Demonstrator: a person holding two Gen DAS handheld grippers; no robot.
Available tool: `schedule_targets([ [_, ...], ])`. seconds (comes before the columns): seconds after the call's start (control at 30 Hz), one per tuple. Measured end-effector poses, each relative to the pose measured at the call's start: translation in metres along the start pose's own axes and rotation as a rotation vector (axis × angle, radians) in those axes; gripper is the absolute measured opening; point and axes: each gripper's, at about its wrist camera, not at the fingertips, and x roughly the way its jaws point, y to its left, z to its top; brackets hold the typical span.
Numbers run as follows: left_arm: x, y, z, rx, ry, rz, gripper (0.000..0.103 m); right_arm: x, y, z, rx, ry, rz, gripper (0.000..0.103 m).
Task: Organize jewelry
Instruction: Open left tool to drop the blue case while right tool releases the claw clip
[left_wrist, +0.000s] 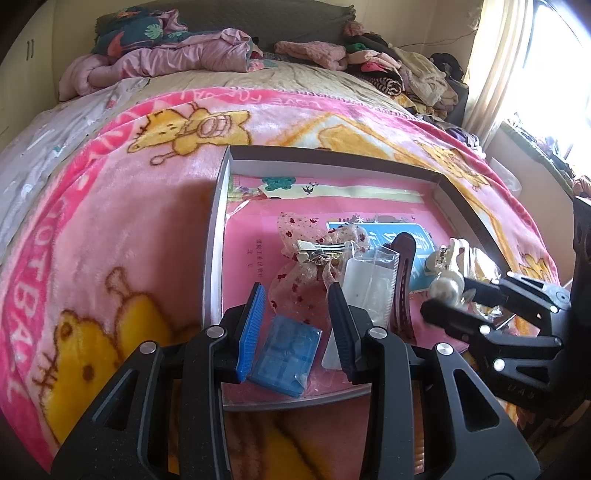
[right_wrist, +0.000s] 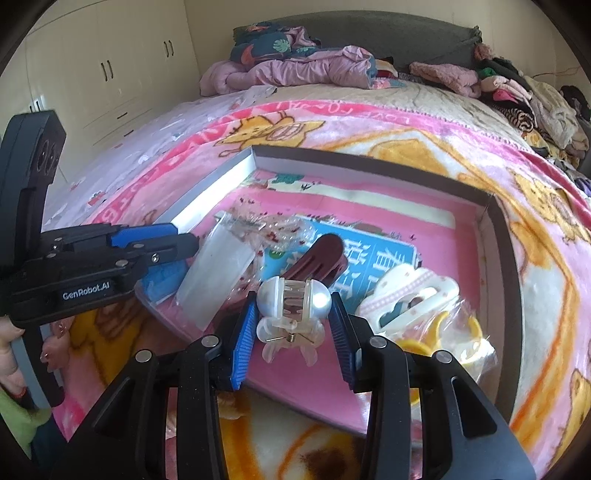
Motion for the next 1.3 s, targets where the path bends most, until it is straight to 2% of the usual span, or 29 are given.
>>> schedule_targets([
  [0.53, -0.002, 0.000, 0.000, 0.001, -0.002, 0.006, 0.028, -0.020, 0.006, -0.007, 0.011, -0.013, 0.006, 0.038],
  [0.83, -0.016, 0.000, -0.002, -0.008, -0.010, 0.012, 0.028, -0.038, 0.005, -0.009, 0.015, -0.033, -0.002, 0.045],
  [1.03, -0.033, 0.001, -0.005, -0.019, -0.023, 0.016, 0.028, -0.053, 0.003, -0.011, 0.024, -0.057, -0.009, 0.054],
  [1.23, -0.054, 0.001, -0.009, -0.037, -0.046, 0.021, 0.040, -0.071, 0.000, -0.013, 0.039, -0.093, -0.013, 0.070],
  [1.3, -0.061, 0.001, -0.009, -0.044, -0.054, 0.022, 0.049, -0.077, -0.001, -0.014, 0.040, -0.102, -0.014, 0.076],
])
